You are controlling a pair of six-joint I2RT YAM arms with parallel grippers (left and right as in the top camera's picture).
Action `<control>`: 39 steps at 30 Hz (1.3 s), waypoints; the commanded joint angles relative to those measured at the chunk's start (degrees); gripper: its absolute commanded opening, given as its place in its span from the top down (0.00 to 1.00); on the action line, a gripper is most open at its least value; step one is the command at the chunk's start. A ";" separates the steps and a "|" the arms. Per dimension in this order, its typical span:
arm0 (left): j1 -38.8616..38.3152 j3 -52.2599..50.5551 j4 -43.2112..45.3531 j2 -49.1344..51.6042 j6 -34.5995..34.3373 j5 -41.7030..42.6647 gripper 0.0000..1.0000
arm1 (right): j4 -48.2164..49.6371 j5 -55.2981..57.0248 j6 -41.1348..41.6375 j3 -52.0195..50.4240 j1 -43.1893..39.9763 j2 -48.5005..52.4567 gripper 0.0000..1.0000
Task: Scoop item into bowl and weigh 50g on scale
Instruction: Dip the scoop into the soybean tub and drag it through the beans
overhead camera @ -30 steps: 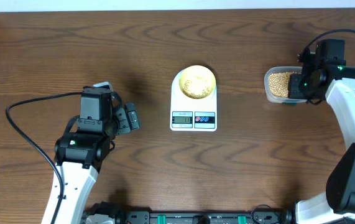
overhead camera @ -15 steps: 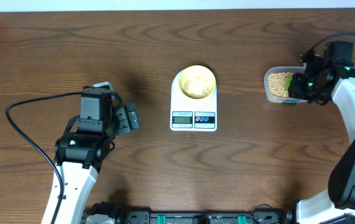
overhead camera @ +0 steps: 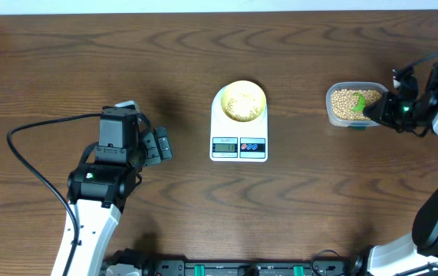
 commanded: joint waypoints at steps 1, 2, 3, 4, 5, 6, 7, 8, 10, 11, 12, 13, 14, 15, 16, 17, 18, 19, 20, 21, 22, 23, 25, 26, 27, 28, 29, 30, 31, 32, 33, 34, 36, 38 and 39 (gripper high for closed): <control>0.24 0.07 -0.13 0.15 -0.09 -0.76 0.02 | 0.68 -4.09 0.39 -2.23 -1.57 0.48 0.99; 0.24 0.07 -0.13 0.15 -0.09 -0.76 0.02 | 1.18 -4.87 0.42 -2.89 -1.99 0.48 0.99; 0.24 0.07 -0.13 0.15 -0.09 -0.76 0.02 | 1.70 -6.01 0.42 -3.56 -2.45 0.48 0.99; 0.24 0.07 -0.13 0.15 -0.09 -0.76 0.02 | 2.34 -7.54 0.44 -4.33 -3.06 0.48 0.99; 0.24 0.07 -0.13 0.15 -0.09 -0.76 0.02 | 2.84 -8.72 0.46 -4.94 -3.65 0.48 0.99; 0.24 0.07 -0.13 0.15 -0.09 -0.76 0.02 | 3.34 -9.55 0.90 -5.53 -4.28 0.48 0.99; 0.24 0.07 -0.13 0.15 -0.09 -0.76 0.02 | 3.80 -10.34 1.29 -6.08 -4.94 0.48 0.99; 0.24 0.07 -0.13 0.15 -0.09 -0.76 0.02 | 4.33 -11.28 1.49 -6.64 -5.62 0.48 0.99; 0.24 0.07 -0.13 0.15 -0.09 -0.76 0.02 | 5.31 -13.31 1.49 -7.78 -7.08 0.48 0.99; 0.24 0.07 -0.13 0.15 -0.09 -0.76 0.02 | 5.75 -14.08 1.51 -8.26 -7.67 0.48 0.99; 0.24 0.07 -0.13 0.15 -0.09 -0.76 0.02 | 6.21 -14.86 1.53 -8.76 -8.24 0.48 0.99; 0.24 0.07 -0.13 0.15 -0.09 -0.76 0.02 | 6.73 -15.63 1.97 -9.27 -8.79 0.48 0.99; 0.24 0.07 -0.13 0.15 -0.09 -0.76 0.02 | 7.30 -16.39 2.38 -9.84 -9.31 0.48 0.99; 0.24 0.07 -0.13 0.15 -0.09 -0.76 0.02 | 8.09 -17.38 2.86 -10.51 -9.86 0.48 0.99; 0.24 0.07 -0.13 0.15 -0.09 -0.76 0.02 | 8.76 -17.94 3.30 -11.08 -10.32 0.48 0.99; 0.24 0.07 -0.13 0.15 -0.09 -0.74 0.02 | 9.57 -18.75 3.82 -11.69 -10.73 0.48 0.99; 0.24 0.07 -0.13 0.15 -0.09 -0.76 0.02 | 10.10 -19.32 3.82 -12.09 -11.02 0.48 0.99; 0.24 0.07 -0.13 0.15 -0.09 -0.76 0.02 | 10.75 -20.28 3.82 -12.57 -11.39 0.48 0.99; 0.24 0.07 -0.13 0.15 -0.09 -0.76 0.02 | 10.95 -20.63 3.82 -12.76 -11.58 0.48 0.99; 0.24 0.07 -0.13 0.15 -0.09 -0.76 0.02 | 11.21 -20.87 4.07 -12.94 -11.82 0.48 0.99; 0.24 0.07 -0.13 0.15 -0.09 -0.76 0.02 | 11.37 -20.92 4.52 -13.00 -12.04 0.48 0.99; 0.24 0.07 -0.13 0.15 -0.09 -0.76 0.02 | 11.56 -21.18 4.94 -13.00 -12.26 0.48 0.99; 0.24 0.07 -0.13 0.15 -0.09 -0.76 0.02 | 12.39 -22.80 4.94 -13.00 -12.57 0.48 0.99; 0.24 0.07 -0.13 0.15 -0.09 -0.76 0.02 | 12.92 -23.78 5.11 -13.00 -12.72 0.48 0.99; 0.24 0.07 -0.13 0.15 -0.09 -0.76 0.02 | 13.51 -24.35 5.86 -13.00 -12.87 0.48 0.99; 0.24 0.07 -0.13 0.15 -0.09 -0.76 0.02 | 14.19 -24.74 6.86 -13.00 -12.98 0.48 0.99; 0.24 0.07 -0.13 0.15 -0.09 -0.76 0.02 | 14.73 -25.00 7.52 -13.00 -13.07 0.48 0.99; 0.24 0.07 -0.13 0.15 -0.09 -0.76 0.02 | 15.30 -25.20 8.04 -13.00 -13.14 0.48 0.99; 0.24 0.07 -0.13 0.15 -0.09 -0.74 0.02 | 15.54 -25.18 8.41 -13.00 -13.14 0.48 0.99; 0.24 0.07 -0.13 0.15 -0.09 -0.76 0.02 | 15.76 -25.18 8.55 -13.00 -13.14 0.48 0.99; 0.24 0.07 -0.13 0.15 -0.09 -0.74 0.02 | 15.89 -25.29 8.57 -13.00 -13.18 0.48 0.99; 0.24 0.07 -0.13 0.15 -0.09 -0.74 0.02 | 15.89 -25.42 8.55 -13.00 -13.18 0.48 0.99; 0.24 0.07 -0.13 0.15 -0.09 -0.74 0.02 | 15.89 -26.23 8.52 -13.00 -13.22 0.48 0.99; 0.24 0.07 -0.13 0.15 -0.09 -0.74 0.02 | 15.89 -26.62 8.52 -13.00 -13.22 0.48 0.99; 0.24 0.07 -0.13 0.15 -0.09 -0.74 0.02 | 15.89 -26.60 8.50 -13.00 -13.22 0.48 0.99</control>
